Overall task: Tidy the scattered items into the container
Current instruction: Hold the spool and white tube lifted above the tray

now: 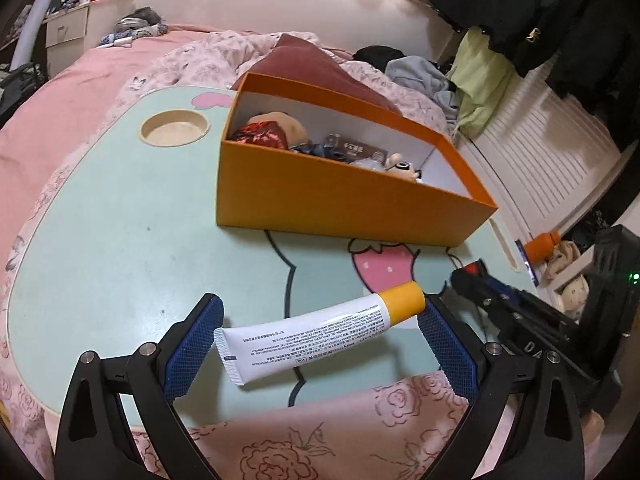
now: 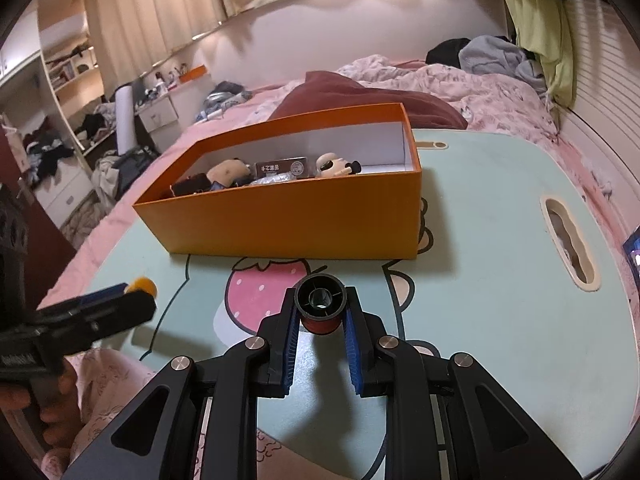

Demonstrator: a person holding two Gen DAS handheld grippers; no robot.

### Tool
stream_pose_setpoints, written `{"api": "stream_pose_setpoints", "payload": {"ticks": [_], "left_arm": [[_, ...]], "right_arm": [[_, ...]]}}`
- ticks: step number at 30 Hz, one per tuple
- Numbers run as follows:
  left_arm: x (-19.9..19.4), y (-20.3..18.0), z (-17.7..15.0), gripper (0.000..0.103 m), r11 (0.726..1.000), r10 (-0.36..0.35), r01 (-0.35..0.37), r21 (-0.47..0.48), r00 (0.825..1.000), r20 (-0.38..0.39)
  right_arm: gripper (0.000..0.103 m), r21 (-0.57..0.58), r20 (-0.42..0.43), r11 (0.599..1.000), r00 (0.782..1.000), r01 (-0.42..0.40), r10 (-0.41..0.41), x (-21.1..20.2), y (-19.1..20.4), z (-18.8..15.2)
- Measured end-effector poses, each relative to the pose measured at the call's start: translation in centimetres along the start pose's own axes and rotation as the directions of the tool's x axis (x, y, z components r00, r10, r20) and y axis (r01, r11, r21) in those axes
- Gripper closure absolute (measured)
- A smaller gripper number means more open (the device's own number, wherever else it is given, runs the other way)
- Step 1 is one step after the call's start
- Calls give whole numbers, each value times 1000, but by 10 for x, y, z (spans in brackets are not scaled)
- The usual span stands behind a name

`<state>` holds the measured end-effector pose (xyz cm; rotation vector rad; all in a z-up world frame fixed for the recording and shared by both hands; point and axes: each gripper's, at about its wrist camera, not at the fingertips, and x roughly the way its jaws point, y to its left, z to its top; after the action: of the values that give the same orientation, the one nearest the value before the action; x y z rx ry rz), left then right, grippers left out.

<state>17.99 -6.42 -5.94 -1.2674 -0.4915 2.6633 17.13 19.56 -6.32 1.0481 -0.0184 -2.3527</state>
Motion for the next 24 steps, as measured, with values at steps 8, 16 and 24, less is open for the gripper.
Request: {"api": "stream_pose_setpoints", "payload": {"ticks": [8, 16, 24], "left_arm": [[1, -2, -2, 6, 1000, 7, -7, 10, 1000, 1], [0, -2, -3, 6, 1000, 12, -12, 15, 1000, 5], [1, -3, -3, 6, 1000, 18, -18, 26, 1000, -1]], "right_arm": [[83, -8, -1, 1000, 1000, 8, -8, -1, 1, -1], [83, -8, -3, 1000, 1000, 9, -9, -1, 2, -1], [83, -8, -4, 1000, 1000, 10, -10, 0, 4, -1]]}}
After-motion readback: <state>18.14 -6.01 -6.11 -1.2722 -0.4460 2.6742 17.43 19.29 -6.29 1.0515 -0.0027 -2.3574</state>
